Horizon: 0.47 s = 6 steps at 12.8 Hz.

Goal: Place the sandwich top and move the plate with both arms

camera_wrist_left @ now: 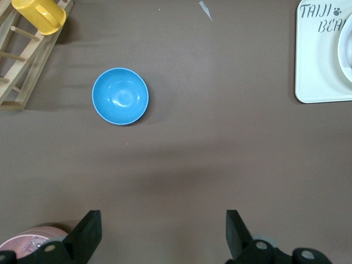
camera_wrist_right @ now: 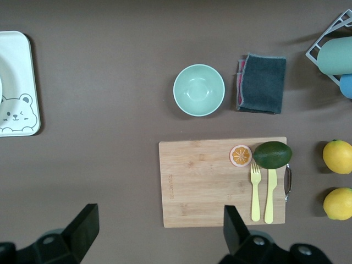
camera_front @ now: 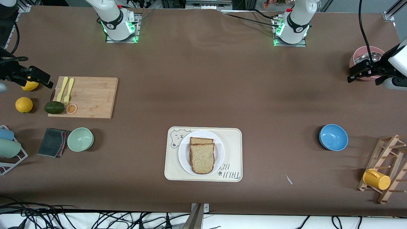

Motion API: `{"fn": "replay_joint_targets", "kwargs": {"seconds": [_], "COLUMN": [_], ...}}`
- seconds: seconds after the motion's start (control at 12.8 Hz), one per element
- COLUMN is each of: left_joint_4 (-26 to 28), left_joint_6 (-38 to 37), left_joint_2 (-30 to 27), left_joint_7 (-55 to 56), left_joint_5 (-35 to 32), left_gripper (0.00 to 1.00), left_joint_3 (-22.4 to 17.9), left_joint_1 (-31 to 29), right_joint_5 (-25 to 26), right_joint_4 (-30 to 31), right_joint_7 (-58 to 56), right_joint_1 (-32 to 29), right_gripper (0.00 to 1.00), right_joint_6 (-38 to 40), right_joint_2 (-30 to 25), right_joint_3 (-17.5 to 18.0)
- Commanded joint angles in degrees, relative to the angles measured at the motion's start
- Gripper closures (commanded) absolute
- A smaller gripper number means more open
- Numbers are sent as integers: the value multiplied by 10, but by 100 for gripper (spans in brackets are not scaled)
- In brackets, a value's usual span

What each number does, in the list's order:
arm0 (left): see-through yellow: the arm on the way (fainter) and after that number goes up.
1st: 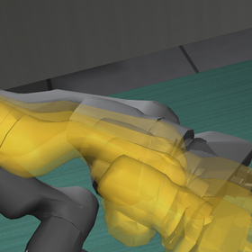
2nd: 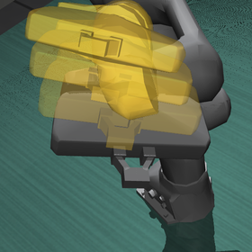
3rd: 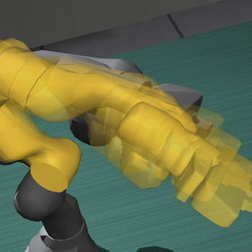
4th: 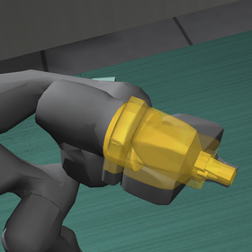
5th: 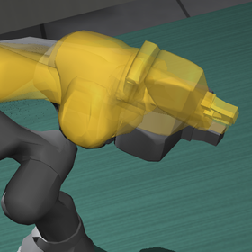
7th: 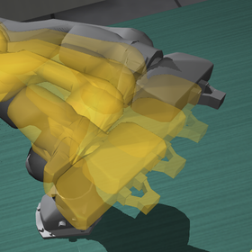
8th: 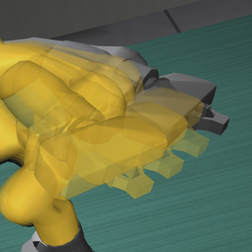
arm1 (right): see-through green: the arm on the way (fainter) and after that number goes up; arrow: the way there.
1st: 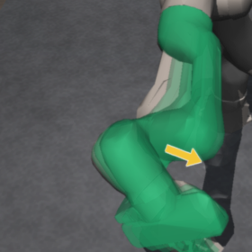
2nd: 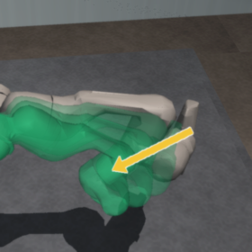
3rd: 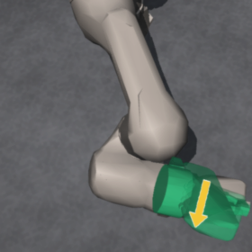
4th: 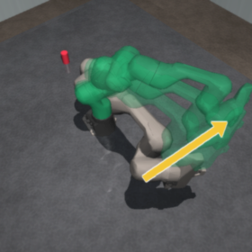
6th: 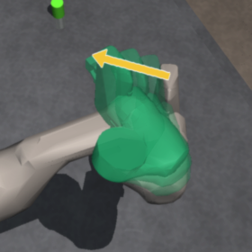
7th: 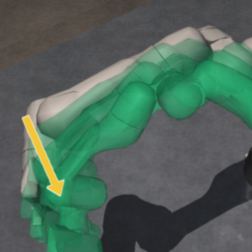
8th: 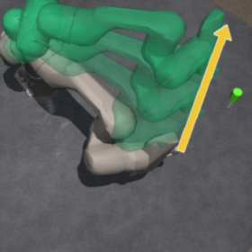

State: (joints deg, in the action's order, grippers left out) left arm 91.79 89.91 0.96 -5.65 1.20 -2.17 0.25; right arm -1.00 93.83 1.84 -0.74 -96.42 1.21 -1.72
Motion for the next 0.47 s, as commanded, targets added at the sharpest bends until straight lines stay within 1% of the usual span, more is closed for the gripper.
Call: {"fn": "replay_joint_targets", "kwargs": {"seconds": [0.0,0.39], "left_joint_4": [4,5], "left_joint_6": [14,11], "left_joint_2": [-4,-4], "left_joint_7": [-4,-3], "left_joint_5": [-16,-15], "left_gripper": [1,1], "left_joint_3": [2,5], "left_joint_1": [0,4], "right_joint_5": [1,3], "right_joint_4": [0,0], "right_joint_7": [-5,-4], "right_joint_1": [-1,0], "right_gripper": [0,0], "right_joint_6": [-3,-4], "right_joint_2": [-2,-3], "right_joint_3": [1,2]}}
